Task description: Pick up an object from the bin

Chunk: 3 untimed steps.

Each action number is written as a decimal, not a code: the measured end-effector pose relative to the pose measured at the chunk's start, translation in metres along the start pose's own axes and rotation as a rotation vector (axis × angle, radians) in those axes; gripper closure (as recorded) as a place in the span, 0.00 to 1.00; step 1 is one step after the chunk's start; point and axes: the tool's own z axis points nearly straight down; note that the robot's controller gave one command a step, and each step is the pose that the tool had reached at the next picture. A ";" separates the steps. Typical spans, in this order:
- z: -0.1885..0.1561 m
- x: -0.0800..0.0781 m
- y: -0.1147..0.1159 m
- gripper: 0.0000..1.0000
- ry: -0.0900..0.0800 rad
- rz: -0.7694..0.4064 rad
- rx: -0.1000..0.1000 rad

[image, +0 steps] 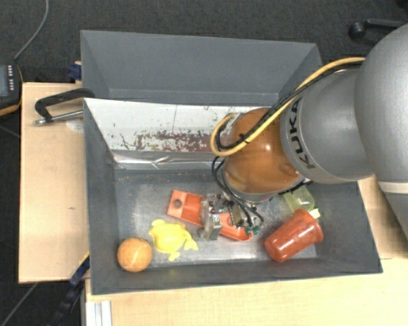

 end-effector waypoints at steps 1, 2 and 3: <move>0.000 0.000 0.000 1.00 0.000 0.000 0.000; 0.000 0.000 0.000 1.00 0.000 0.001 0.000; 0.000 0.000 0.000 1.00 0.000 0.000 0.000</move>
Offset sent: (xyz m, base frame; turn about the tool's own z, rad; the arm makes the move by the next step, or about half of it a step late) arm 0.0000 0.0000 0.0000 0.0000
